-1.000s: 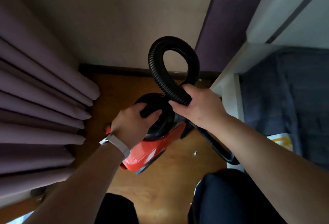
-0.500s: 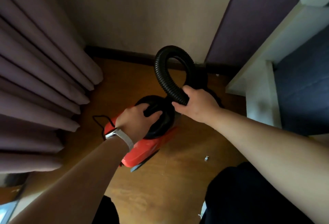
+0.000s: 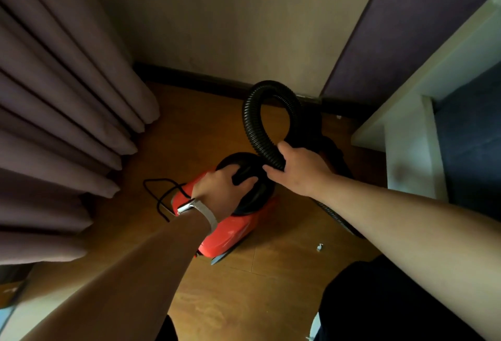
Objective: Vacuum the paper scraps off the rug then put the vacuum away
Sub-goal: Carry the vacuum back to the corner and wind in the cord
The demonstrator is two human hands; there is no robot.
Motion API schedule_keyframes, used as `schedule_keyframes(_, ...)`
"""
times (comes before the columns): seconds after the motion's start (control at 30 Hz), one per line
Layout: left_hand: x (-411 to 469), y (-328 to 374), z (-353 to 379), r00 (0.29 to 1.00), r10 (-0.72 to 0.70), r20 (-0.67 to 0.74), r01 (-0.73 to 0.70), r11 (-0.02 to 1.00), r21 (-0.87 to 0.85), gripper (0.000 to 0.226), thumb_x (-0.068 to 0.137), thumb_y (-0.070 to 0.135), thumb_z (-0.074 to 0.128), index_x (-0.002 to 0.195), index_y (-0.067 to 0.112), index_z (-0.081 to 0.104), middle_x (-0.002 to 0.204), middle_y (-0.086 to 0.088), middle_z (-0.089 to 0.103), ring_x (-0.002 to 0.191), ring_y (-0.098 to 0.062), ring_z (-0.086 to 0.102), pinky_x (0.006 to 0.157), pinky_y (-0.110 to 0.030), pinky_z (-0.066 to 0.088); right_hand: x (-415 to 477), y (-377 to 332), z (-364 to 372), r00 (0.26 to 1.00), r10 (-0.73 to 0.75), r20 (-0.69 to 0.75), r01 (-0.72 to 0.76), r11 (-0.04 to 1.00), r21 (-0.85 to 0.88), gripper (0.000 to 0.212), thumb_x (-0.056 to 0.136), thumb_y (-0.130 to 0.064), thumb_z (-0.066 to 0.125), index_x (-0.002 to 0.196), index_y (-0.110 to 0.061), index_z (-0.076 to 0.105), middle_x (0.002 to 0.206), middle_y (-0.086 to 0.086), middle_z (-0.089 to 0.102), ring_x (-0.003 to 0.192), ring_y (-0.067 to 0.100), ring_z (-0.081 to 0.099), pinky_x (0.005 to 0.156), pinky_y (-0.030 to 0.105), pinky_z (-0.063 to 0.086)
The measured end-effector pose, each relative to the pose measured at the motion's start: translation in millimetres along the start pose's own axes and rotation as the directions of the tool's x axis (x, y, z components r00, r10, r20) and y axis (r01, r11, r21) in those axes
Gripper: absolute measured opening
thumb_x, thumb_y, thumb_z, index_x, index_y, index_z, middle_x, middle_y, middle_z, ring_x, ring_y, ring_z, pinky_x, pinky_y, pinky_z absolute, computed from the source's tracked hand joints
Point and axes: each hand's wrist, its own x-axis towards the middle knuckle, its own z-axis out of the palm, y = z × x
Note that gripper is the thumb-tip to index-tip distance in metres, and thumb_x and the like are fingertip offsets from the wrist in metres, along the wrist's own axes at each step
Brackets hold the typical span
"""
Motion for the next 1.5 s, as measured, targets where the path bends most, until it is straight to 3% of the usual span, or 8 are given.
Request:
schedule_keyframes(0.13, 2.6, -2.2, 4.9, 0.999, 0.007, -0.035, -0.005, 0.999, 0.043, 0.045, 0.09, 0.067, 0.045, 0.12, 0.037, 0.059, 0.076, 0.008, 0.065, 0.066, -0.011, 0.063, 0.059, -0.031, 0.057, 1.4, 2.6, 2.3, 0.998, -0.034, 0.061, 0.036, 0.999, -0.03, 0.033, 0.091, -0.057, 0.057, 0.092, -0.03, 0.038, 0.075, -0.01, 0.056, 0.063, 0.007, 0.056, 0.049, 0.028, 0.04)
schedule_keyframes(0.53, 6.9, -26.4, -17.1, 0.98, 0.119, 0.161, -0.138, 0.984, 0.112, 0.056, 0.087, 0.073, 0.044, 0.127, 0.035, 0.054, 0.092, 0.005, 0.068, 0.071, -0.009, 0.062, 0.055, -0.028, 0.047, -3.3, -4.7, -5.1, 0.995, -0.059, 0.085, 0.058, 0.998, 0.014, 0.056, 0.085, -0.066, 0.06, 0.119, -0.028, 0.036, 0.098, -0.014, 0.057, 0.079, 0.013, 0.061, 0.061, 0.032, 0.05)
schedule_keyframes(0.7, 0.2, -40.8, -49.9, 0.973, 0.082, 0.217, -0.136, 0.96, 0.246, 0.046, 0.085, 0.073, 0.047, 0.102, 0.034, 0.064, 0.076, 0.008, 0.065, 0.069, -0.009, 0.061, 0.066, -0.034, 0.055, -7.5, -19.1, -10.3, 0.991, -0.133, 0.024, 0.133, 0.991, 0.015, 0.064, 0.083, -0.06, 0.068, 0.128, -0.025, 0.039, 0.118, -0.011, 0.046, 0.093, 0.012, 0.054, 0.073, 0.03, 0.05)
schedule_keyframes(0.8, 0.7, -41.0, -75.2, 0.986, 0.118, 0.114, -0.143, 0.958, 0.247, 0.042, 0.09, 0.063, 0.05, 0.078, 0.026, 0.065, 0.067, 0.005, 0.06, 0.068, -0.015, 0.059, 0.064, -0.032, 0.05, -7.1, -25.4, -6.0, 0.969, -0.237, -0.077, 0.233, 0.971, -0.048, 0.072, 0.079, -0.055, 0.075, 0.131, -0.019, 0.042, 0.128, -0.001, 0.042, 0.11, 0.017, 0.05, 0.088, 0.029, 0.047)
schedule_keyframes(0.9, -3.7, -42.6, -105.9, 0.992, 0.128, -0.008, -0.123, 0.971, 0.204, 0.038, 0.089, 0.061, 0.053, 0.075, 0.027, 0.064, 0.064, 0.008, 0.057, 0.068, -0.013, 0.056, 0.062, -0.029, 0.044, -4.0, -29.1, -1.8, 0.908, -0.364, -0.206, 0.333, 0.928, -0.169, 0.078, 0.074, -0.049, 0.079, 0.134, -0.012, 0.046, 0.131, 0.011, 0.043, 0.118, 0.029, 0.047, 0.102, 0.042, 0.043)
schedule_keyframes(1.07, -18.4, -50.0, -130.1, 0.989, 0.015, -0.15, 0.001, 0.994, 0.108, 0.04, 0.088, 0.062, 0.054, 0.085, 0.024, 0.069, 0.059, 0.004, 0.056, 0.053, -0.009, 0.053, 0.053, -0.026, 0.042, -0.7, -34.8, 1.6, 0.833, -0.505, -0.227, 0.435, 0.85, -0.295, 0.066, 0.074, -0.039, 0.078, 0.128, -0.01, 0.053, 0.128, 0.013, 0.048, 0.119, 0.035, 0.048, 0.102, 0.048, 0.042)
schedule_keyframes(1.23, -22.6, -66.3, -151.5, 0.936, -0.125, -0.328, 0.093, 0.989, -0.111, 0.037, 0.087, 0.064, 0.054, 0.085, 0.029, 0.067, 0.068, -0.001, 0.069, 0.059, -0.026, 0.069, 0.057, -0.045, 0.06, 0.6, -28.3, -1.5, 0.861, -0.473, -0.187, 0.415, 0.866, -0.28, 0.061, 0.074, -0.036, 0.078, 0.125, -0.011, 0.055, 0.126, 0.013, 0.049, 0.116, 0.035, 0.051, 0.097, 0.052, 0.048)
schedule_keyframes(1.5, -23.3, -111.5, -119.6, 0.983, -0.085, -0.161, 0.106, 0.986, 0.129, 0.044, 0.091, 0.06, 0.049, 0.079, 0.022, 0.069, 0.068, -0.002, 0.065, 0.067, -0.017, 0.061, 0.068, -0.041, 0.054, 9.5, -72.8, 7.0, 0.648, -0.746, 0.152, 0.698, 0.502, -0.511, 0.044, 0.084, -0.034, 0.071, 0.12, -0.011, 0.061, 0.122, 0.012, 0.059, 0.116, 0.032, 0.053, 0.11, 0.047, 0.035)
